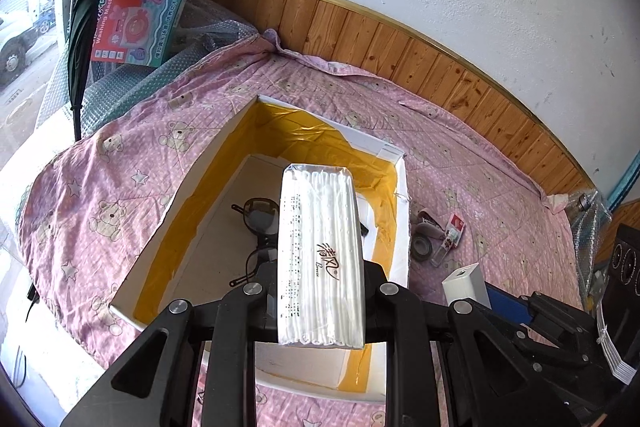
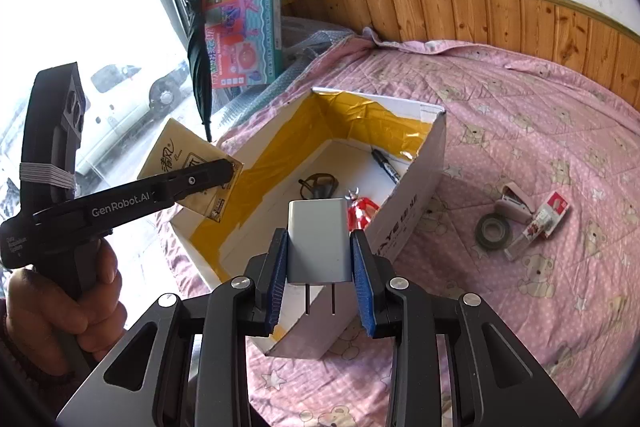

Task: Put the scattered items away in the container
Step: 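Lift and carry the tissue pack and charger over the cardboard box with both tools, then lower and release the tissue pack and charger into the box with both tools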

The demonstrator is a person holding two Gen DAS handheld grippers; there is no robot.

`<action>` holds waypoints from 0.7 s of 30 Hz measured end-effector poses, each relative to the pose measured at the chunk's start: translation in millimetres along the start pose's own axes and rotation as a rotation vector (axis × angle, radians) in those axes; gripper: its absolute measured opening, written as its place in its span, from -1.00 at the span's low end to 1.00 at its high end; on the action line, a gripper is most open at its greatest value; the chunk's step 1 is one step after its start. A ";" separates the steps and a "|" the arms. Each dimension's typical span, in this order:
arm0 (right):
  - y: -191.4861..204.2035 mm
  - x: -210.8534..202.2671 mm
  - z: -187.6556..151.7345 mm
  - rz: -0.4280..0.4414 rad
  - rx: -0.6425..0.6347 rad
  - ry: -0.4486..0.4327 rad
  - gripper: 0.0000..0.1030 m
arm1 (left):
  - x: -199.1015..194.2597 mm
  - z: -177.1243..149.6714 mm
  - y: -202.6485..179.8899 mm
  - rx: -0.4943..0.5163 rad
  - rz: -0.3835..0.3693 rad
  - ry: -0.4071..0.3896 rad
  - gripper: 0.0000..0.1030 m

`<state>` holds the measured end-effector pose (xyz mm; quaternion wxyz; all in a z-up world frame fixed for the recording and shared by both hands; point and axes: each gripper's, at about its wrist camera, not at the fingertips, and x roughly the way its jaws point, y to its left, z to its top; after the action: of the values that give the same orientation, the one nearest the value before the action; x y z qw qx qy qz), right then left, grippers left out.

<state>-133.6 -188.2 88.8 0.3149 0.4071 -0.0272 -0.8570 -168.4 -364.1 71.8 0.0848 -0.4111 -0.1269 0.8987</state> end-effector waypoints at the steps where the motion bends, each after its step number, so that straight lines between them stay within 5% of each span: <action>1: -0.7 2.4 2.8 0.003 -0.007 0.001 -0.38 | 1.1 1.8 2.9 -0.003 0.006 -0.001 -0.54; 21: -5.1 82.7 79.2 0.029 -0.165 0.100 -0.38 | 39.3 0.1 36.3 -0.003 0.097 0.098 -0.54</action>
<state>-231.8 -247.1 83.8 0.3607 0.4214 0.0535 -0.8303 -195.6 -388.7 32.9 0.0466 -0.4605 -0.1039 0.8803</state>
